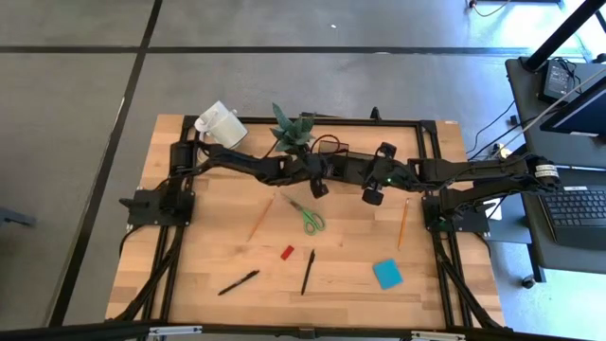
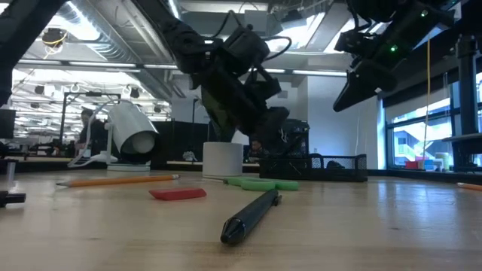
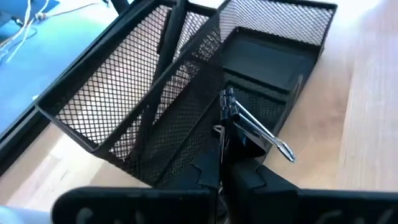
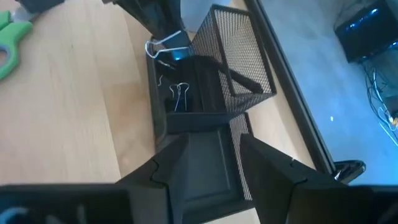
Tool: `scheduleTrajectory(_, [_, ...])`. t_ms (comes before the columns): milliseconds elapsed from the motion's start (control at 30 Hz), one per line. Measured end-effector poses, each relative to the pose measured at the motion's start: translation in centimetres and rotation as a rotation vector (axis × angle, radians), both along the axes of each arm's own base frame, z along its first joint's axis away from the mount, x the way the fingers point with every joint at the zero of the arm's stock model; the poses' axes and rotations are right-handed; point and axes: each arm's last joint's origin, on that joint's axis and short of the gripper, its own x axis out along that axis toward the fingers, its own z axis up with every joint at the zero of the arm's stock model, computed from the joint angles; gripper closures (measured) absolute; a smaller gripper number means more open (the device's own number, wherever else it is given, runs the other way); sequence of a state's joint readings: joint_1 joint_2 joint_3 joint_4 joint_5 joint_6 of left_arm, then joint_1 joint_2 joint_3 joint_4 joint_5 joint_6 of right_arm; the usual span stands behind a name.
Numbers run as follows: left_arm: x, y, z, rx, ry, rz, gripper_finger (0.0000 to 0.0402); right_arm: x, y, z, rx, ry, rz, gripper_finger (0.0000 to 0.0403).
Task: Pick and place office supplies into organizer
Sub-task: Put the black binder clip into the desk organizer
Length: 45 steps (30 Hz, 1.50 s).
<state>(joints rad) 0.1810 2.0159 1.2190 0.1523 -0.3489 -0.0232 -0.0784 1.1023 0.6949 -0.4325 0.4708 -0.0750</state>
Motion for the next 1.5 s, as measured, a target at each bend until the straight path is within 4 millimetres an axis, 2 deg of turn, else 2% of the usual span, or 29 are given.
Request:
scheduleTrajectory(367, [-0.6, -0.8, -0.6, 0.090, 0.123, 0.075, 0.0400, 0.0, 0.0, 0.0, 0.012, -0.015, -0.014, 0.0258])
scheduleTrajectory(567, [-0.5, -0.8, -0.7, 0.075, 0.105, 0.104, 0.0400, 0.1, 0.0, 0.1, 0.011, -0.028, -0.014, 0.0258])
scheduleTrajectory(1167, [-0.1, -0.2, -2.7, 0.083, 0.106, 0.130, 0.0400, 0.2, 0.0, 0.1, 0.009, -0.033, -0.012, 0.0258])
scheduleTrajectory(1500, [-0.1, -0.1, -2.8, 0.080, 0.109, 0.126, 0.0390, 0.2, 0.0, 0.1, 0.009, -0.033, -0.012, 0.0258])
